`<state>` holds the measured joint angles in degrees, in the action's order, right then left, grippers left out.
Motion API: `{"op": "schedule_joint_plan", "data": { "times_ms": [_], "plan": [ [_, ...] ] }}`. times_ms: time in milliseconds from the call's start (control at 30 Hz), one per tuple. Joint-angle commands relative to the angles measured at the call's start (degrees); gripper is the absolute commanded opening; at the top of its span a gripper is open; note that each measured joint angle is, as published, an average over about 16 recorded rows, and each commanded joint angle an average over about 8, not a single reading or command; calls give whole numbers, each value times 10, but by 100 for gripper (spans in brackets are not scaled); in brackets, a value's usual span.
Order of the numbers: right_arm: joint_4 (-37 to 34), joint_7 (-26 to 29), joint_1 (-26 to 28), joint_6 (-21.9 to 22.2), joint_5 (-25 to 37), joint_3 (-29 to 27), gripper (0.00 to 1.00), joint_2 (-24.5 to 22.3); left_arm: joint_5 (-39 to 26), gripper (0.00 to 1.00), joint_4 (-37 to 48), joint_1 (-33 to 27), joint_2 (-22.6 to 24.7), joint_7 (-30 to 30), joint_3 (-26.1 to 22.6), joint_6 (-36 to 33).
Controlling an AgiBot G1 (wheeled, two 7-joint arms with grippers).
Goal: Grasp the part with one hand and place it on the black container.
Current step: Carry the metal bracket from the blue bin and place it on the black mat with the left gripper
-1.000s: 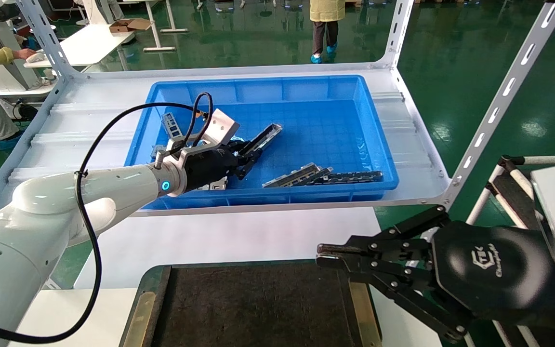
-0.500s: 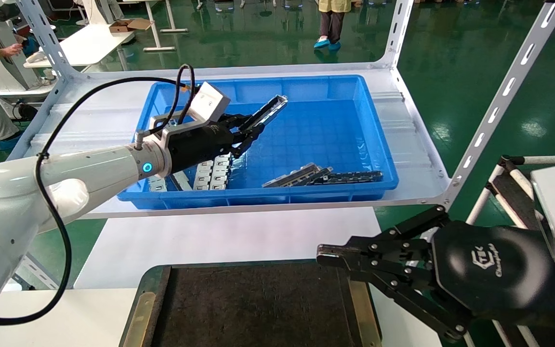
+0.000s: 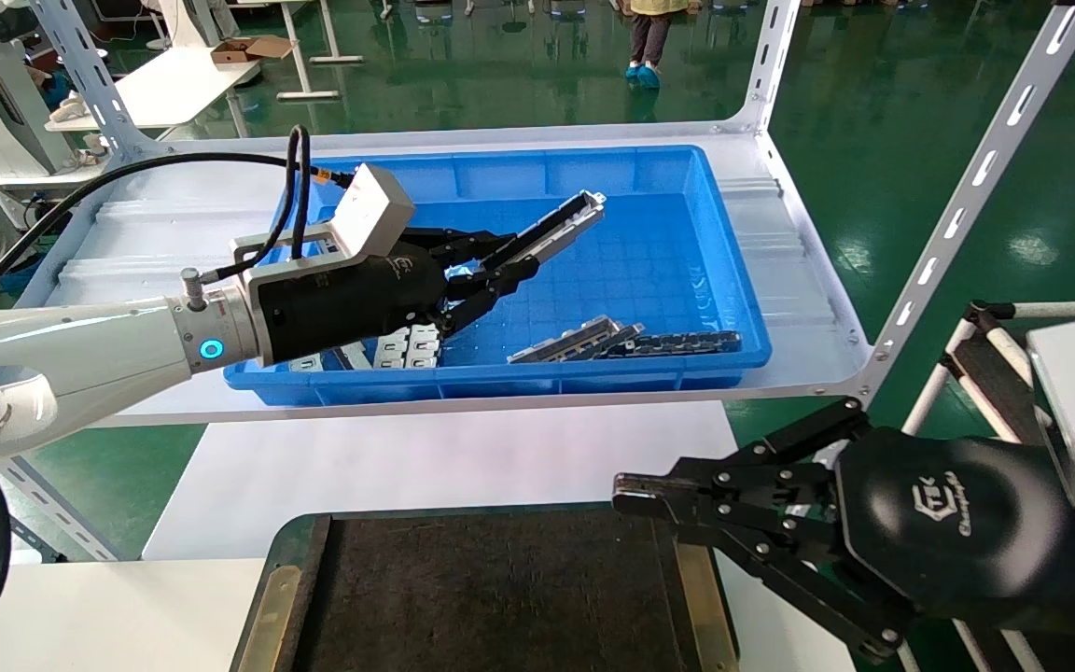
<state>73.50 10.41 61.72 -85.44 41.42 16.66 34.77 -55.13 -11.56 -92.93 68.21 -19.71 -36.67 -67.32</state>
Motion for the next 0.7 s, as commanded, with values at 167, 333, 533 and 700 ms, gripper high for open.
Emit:
{"op": "schedule_joint_plan", "data": {
  "times_ms": [167,333,533,700],
  "plan": [
    [0,0,0,0,0,0,0,0,7,0,-24,18,-25,14,0,-67],
    [0,0,0,0,0,0,0,0,11,0,-71,50,-45,35,-3,-103],
    [0,0,0,0,0,1,0,0,16,0,-161,110,-68,73,-7,-111],
    [0,0,0,0,-1,1,0,0,16,0,-253,172,-92,118,-12,-80]
  ]
}}
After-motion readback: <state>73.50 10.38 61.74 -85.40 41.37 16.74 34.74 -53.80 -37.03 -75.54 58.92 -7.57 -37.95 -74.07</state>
